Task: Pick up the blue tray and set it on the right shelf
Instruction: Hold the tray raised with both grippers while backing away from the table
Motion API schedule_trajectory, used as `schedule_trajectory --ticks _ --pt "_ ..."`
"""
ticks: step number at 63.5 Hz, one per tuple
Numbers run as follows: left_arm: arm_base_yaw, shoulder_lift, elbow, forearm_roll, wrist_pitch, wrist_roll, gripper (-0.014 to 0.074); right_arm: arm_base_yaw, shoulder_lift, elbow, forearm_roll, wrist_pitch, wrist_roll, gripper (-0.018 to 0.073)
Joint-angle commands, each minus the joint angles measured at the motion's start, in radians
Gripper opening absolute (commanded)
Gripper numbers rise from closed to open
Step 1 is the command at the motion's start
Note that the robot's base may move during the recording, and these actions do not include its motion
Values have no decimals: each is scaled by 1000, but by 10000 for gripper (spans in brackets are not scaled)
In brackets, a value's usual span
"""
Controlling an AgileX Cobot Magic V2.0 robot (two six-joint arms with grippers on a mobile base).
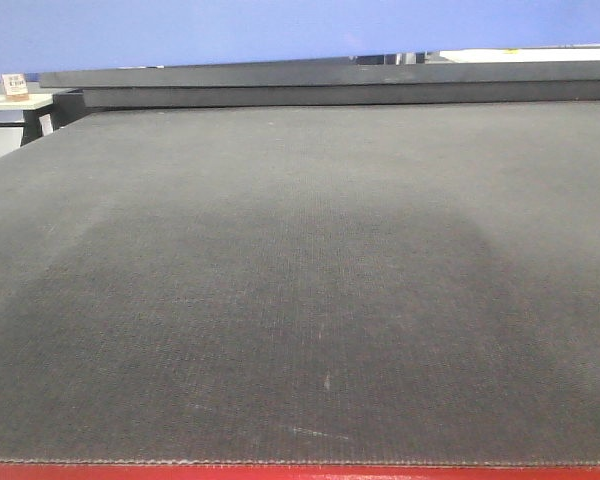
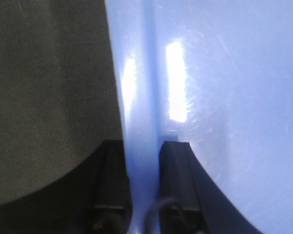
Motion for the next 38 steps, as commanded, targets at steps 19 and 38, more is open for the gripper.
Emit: schedule_trajectory --ticks 19,38 --pt "-13 -30 -24 -5 100 29 -48 5 -27 -31 -15 -55 -29 55" --pt "-13 -30 -24 -5 100 29 -48 5 -27 -31 -15 -55 -29 55"
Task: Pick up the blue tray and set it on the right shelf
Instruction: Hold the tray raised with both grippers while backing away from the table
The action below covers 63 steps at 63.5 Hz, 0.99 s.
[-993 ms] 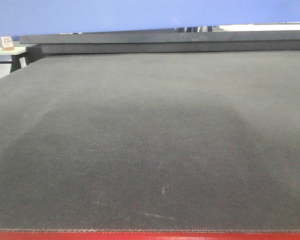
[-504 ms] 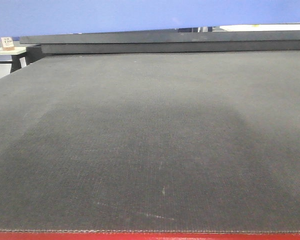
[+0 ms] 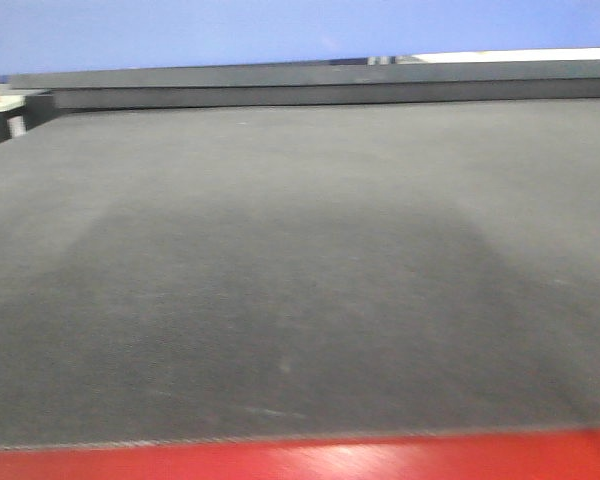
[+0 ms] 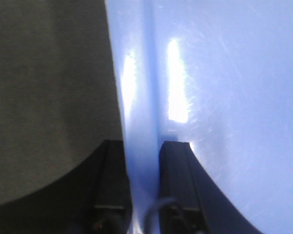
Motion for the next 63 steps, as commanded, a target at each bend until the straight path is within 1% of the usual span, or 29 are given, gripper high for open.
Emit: schedule_trajectory --ticks 1,15,29,48,55,63 --pt "-13 -30 -24 -5 100 29 -48 5 -27 -31 -13 -55 -29 55" --pt "-13 -30 -24 -7 100 29 -48 5 -27 -31 -13 -55 -29 55" --pt "-13 -30 -24 -49 100 29 -48 5 -27 -31 -13 -55 -29 55" --pt "-13 -30 -24 -73 100 29 -48 5 -28 -31 -13 -53 -29 55" --pt "-13 -30 -24 -99 100 29 -48 5 -28 -31 -13 -53 -29 55" --pt "-13 -30 -24 -99 100 29 -48 5 -28 -31 -13 -53 -29 55"
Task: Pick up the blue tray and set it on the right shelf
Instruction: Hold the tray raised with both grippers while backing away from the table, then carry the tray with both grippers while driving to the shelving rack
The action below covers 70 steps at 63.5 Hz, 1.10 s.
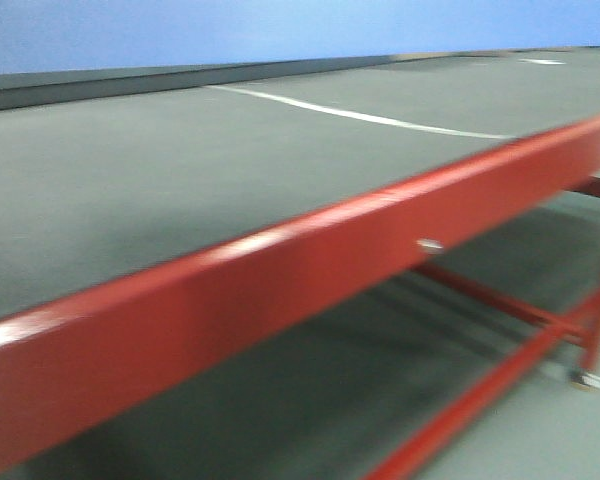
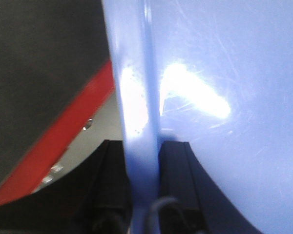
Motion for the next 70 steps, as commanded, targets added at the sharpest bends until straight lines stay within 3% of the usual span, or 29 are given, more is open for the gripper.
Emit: schedule_trajectory --ticks 1,70 --pt "-13 -28 -25 -52 99 31 -48 5 -28 -31 6 -53 -26 55" --pt "-13 -28 -25 -52 99 31 -48 5 -28 -31 6 -53 -26 55"
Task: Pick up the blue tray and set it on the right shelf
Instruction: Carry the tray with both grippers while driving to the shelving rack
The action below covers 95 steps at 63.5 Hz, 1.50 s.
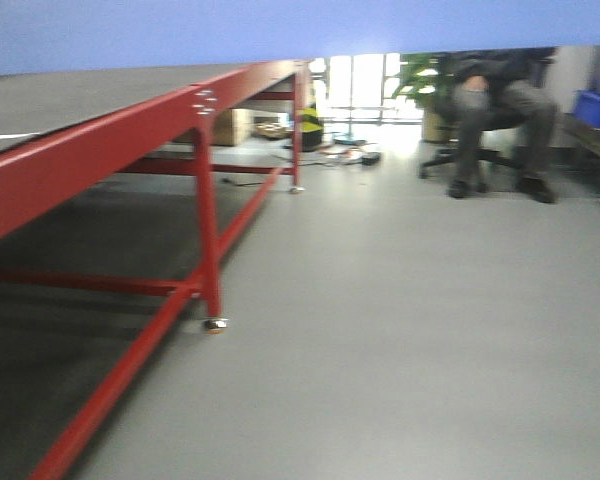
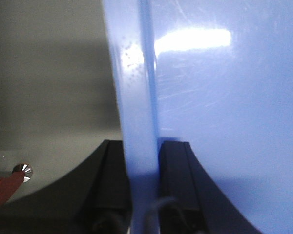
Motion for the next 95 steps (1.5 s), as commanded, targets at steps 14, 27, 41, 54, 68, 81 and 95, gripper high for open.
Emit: schedule_trajectory --ticks 14,27,41,54,68,81,95 --pt "-13 -28 -25 -48 94 32 -48 5 -28 -31 7 -53 -24 55" --pt "-13 -28 -25 -48 94 32 -48 5 -28 -31 7 -53 -24 55" --pt "-13 -28 -25 -48 94 32 -48 5 -28 -31 7 -53 -24 55" --pt "-13 -28 -25 -49 94 32 -48 5 -28 -31 7 -53 -24 55" --pt "-13 -28 -25 -51 94 32 -48 5 -28 -31 7 -53 -24 55" --pt "-13 -28 -25 -53 94 32 -48 5 -28 -31 7 -53 -24 55" --pt "-13 -28 -25 -53 94 32 -48 5 -28 -31 7 -53 -24 55"
